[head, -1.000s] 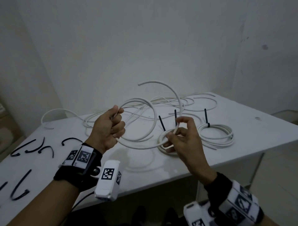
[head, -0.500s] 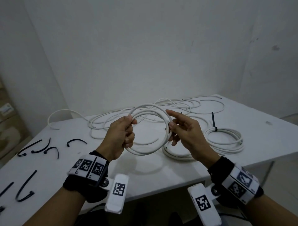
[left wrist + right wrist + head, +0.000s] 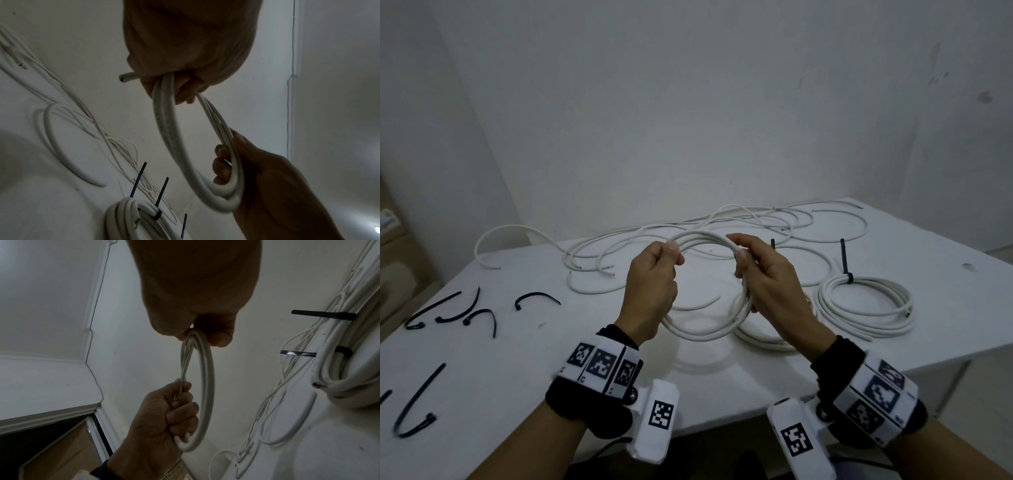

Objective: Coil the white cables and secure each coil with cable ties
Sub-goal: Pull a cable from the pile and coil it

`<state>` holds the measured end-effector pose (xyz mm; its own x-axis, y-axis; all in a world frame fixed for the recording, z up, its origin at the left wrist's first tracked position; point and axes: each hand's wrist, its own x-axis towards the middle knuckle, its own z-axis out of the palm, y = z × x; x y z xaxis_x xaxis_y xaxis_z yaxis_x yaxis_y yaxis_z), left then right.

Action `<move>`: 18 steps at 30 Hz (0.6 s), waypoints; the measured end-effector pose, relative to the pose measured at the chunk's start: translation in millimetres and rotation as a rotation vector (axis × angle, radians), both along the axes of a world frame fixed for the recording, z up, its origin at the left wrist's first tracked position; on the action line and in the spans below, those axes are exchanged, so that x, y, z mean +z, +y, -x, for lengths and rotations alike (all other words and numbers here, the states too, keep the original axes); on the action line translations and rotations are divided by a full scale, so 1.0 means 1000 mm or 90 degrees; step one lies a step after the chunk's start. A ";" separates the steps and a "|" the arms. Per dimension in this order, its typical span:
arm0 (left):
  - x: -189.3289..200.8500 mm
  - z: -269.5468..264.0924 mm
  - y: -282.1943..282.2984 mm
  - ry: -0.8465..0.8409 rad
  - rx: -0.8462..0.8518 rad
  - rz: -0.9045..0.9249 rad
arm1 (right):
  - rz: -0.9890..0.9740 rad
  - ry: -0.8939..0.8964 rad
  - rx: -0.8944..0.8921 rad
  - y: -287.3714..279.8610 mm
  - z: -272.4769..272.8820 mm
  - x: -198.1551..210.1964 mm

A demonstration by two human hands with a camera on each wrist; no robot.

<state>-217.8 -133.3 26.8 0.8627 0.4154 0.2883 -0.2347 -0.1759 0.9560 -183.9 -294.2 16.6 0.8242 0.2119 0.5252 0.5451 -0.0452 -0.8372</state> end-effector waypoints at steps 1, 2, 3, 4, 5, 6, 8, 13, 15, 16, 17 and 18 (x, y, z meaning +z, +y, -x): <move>-0.001 0.000 -0.001 -0.002 -0.011 -0.021 | 0.004 -0.003 -0.006 0.003 -0.003 -0.001; -0.001 0.000 -0.002 -0.005 -0.021 -0.041 | 0.013 -0.006 -0.009 0.006 -0.006 -0.001; -0.002 -0.001 -0.003 -0.008 -0.027 -0.055 | 0.033 -0.011 -0.014 0.008 -0.008 -0.001; -0.003 -0.001 -0.003 -0.012 -0.027 -0.064 | 0.064 -0.020 -0.019 0.010 -0.010 -0.001; -0.004 -0.002 -0.001 -0.018 -0.019 -0.078 | 0.098 -0.028 -0.017 0.011 -0.012 -0.001; -0.005 -0.003 0.000 -0.027 -0.005 -0.103 | 0.128 -0.031 -0.008 0.011 -0.014 -0.001; -0.007 -0.003 0.002 -0.064 0.038 -0.175 | 0.156 -0.032 0.000 0.012 -0.019 -0.002; -0.012 0.000 0.001 -0.180 0.171 -0.317 | 0.121 -0.085 -0.049 0.021 -0.020 -0.003; -0.015 -0.003 0.008 -0.172 0.202 -0.403 | 0.112 -0.093 -0.053 0.024 -0.021 -0.002; -0.017 -0.006 0.012 -0.156 0.212 -0.445 | 0.110 -0.093 -0.055 0.026 -0.023 -0.002; -0.019 -0.008 0.016 -0.136 0.220 -0.477 | 0.108 -0.094 -0.058 0.027 -0.024 -0.001; -0.020 -0.009 0.019 -0.112 0.226 -0.491 | 0.107 -0.093 -0.060 0.028 -0.026 -0.001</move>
